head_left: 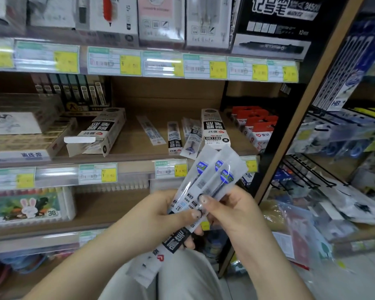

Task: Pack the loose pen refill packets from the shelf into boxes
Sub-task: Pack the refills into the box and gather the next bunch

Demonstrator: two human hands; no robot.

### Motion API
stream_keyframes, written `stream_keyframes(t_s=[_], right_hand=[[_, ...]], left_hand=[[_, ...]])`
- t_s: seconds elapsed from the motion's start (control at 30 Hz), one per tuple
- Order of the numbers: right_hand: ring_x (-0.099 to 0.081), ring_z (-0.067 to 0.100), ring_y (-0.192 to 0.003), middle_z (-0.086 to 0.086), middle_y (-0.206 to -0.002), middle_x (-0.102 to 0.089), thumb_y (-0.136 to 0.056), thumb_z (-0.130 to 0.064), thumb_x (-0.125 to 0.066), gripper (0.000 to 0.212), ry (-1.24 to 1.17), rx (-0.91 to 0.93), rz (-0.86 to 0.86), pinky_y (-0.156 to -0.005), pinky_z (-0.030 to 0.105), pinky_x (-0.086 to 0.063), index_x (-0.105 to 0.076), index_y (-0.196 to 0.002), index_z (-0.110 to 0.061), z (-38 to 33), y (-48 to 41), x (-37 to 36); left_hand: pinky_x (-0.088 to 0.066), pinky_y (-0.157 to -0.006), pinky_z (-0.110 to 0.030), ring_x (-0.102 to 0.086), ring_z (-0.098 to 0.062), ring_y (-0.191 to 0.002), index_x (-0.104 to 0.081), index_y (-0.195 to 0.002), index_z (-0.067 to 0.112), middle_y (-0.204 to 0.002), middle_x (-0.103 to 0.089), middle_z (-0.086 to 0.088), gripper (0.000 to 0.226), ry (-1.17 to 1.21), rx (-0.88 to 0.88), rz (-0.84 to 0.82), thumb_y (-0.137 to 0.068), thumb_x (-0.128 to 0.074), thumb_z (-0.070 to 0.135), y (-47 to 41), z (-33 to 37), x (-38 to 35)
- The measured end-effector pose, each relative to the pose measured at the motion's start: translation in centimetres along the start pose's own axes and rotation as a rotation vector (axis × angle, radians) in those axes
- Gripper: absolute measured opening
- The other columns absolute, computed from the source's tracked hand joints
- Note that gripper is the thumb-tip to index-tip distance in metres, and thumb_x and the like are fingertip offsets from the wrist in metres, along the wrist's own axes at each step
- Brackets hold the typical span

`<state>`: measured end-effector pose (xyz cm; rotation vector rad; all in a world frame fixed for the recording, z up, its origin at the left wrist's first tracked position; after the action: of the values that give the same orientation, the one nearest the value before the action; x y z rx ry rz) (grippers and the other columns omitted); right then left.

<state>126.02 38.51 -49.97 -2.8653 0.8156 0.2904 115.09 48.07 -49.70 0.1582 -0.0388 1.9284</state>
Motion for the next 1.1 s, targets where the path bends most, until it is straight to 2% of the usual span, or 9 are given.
stream_keyframes(t_s=[0.2,0.33,0.43,0.57,0.67,0.77,0.87,0.93,1.1], right_hand=[[-0.036,-0.01,-0.123,-0.034,-0.136,-0.036,-0.052,-0.075,-0.062,0.086,0.87,0.272,0.107,-0.102,0.023,-0.031,-0.021,-0.128,-0.065,-4.3,0.8,2.6],[-0.05,-0.005,-0.087,-0.021,-0.104,-0.056,-0.063,-0.063,-0.07,0.055,1.362,0.012,-0.462,-0.068,0.012,-0.038,-0.048,-0.108,-0.039,-2.1,0.9,-0.4],[-0.051,0.001,-0.054,-0.01,-0.06,-0.055,-0.081,-0.034,-0.067,0.022,1.262,-0.11,-0.518,-0.047,0.02,-0.037,-0.05,-0.069,-0.025,0.1,0.1,-0.7],[-0.067,0.006,-0.061,-0.007,-0.059,-0.066,-0.089,-0.015,-0.057,0.023,0.92,-0.192,-0.347,-0.058,0.016,-0.051,-0.059,-0.067,-0.023,1.4,-0.4,0.8],[-0.069,0.013,-0.063,0.002,-0.065,-0.07,-0.09,-0.008,-0.056,0.02,0.629,-0.206,-0.196,-0.061,0.024,-0.054,-0.065,-0.076,-0.019,2.0,-0.3,1.7],[-0.069,0.017,-0.061,0.005,-0.064,-0.07,-0.085,-0.004,-0.063,0.01,0.145,-0.25,-0.115,-0.055,0.026,-0.054,-0.068,-0.087,-0.012,2.4,0.2,1.3],[-0.068,0.02,-0.059,0.011,-0.067,-0.07,-0.075,-0.004,-0.072,0.008,-0.103,-0.235,-0.146,-0.053,0.028,-0.055,-0.073,-0.081,-0.009,2.8,0.6,0.0],[-0.069,0.021,-0.064,0.011,-0.072,-0.072,-0.071,-0.009,-0.067,0.015,-0.105,-0.227,-0.153,-0.055,0.03,-0.056,-0.076,-0.082,-0.014,3.1,0.8,-0.6],[-0.069,0.023,-0.069,0.013,-0.077,-0.072,-0.073,-0.019,-0.067,0.021,-0.045,-0.227,-0.161,-0.061,0.033,-0.056,-0.075,-0.091,-0.027,3.9,1.1,-0.6]], left_hand=[[-0.055,-0.059,-0.026,-0.07,-0.014,-0.067,-0.06,-0.08,0.029,-0.079,-0.072,0.007,0.01,-0.68,0.135,-0.276,-0.089,-0.059,0.032,-0.2,1.7,2.5],[-0.052,-0.064,-0.017,-0.068,-0.006,-0.064,-0.057,-0.08,0.025,-0.079,-0.072,0.003,0.009,-1.053,0.24,-0.447,-0.089,-0.057,0.025,-1.4,2.7,1.3],[-0.048,-0.065,-0.023,-0.062,-0.013,-0.076,-0.062,-0.09,0.02,-0.086,-0.069,0.001,0.006,-1.346,0.227,-0.47,-0.089,-0.058,0.025,-2.6,3.4,0.1],[-0.042,-0.082,-0.031,-0.056,-0.019,-0.097,-0.056,-0.105,0.027,-0.098,-0.061,0.006,0.027,-1.601,-0.08,-0.058,-0.082,-0.065,0.038,-3.2,4.9,0.7],[-0.023,-0.11,-0.032,-0.041,-0.022,-0.13,-0.05,-0.128,0.014,-0.133,-0.05,-0.003,0.059,-1.265,-0.585,0.435,-0.076,-0.073,0.033,-2.3,4.7,1.1],[-0.021,-0.11,-0.012,-0.027,-0.002,-0.135,-0.029,-0.141,0.02,-0.142,-0.031,0.012,0.073,-0.638,-0.518,0.82,-0.081,-0.065,0.041,-0.9,1.9,0.5],[-0.053,-0.073,-0.014,-0.064,0.001,-0.094,-0.054,-0.124,0.027,-0.115,-0.065,0.005,0.058,0.136,-0.186,0.585,-0.072,-0.072,0.045,-1.5,-1.5,-2.0],[-0.038,-0.034,-0.014,-0.056,-0.006,-0.04,-0.072,-0.089,0.026,-0.067,-0.068,-0.002,0.026,0.423,-0.076,0.487,-0.068,-0.078,0.038,-1.7,-2.5,-3.1],[-0.031,-0.034,-0.014,-0.04,-0.009,-0.026,-0.073,-0.071,0.023,-0.044,-0.058,-0.001,0.013,0.42,-0.034,0.535,-0.081,-0.065,0.027,-1.5,-2.9,-2.8]])
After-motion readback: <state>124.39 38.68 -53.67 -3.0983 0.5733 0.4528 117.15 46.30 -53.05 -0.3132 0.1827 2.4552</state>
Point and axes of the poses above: each hand's wrist, its own y-axis away from the middle knuckle, its own x-axis out of the back of the hand, z = x × y, the point moved 3 cm from there along -y, towards the middle knuckle
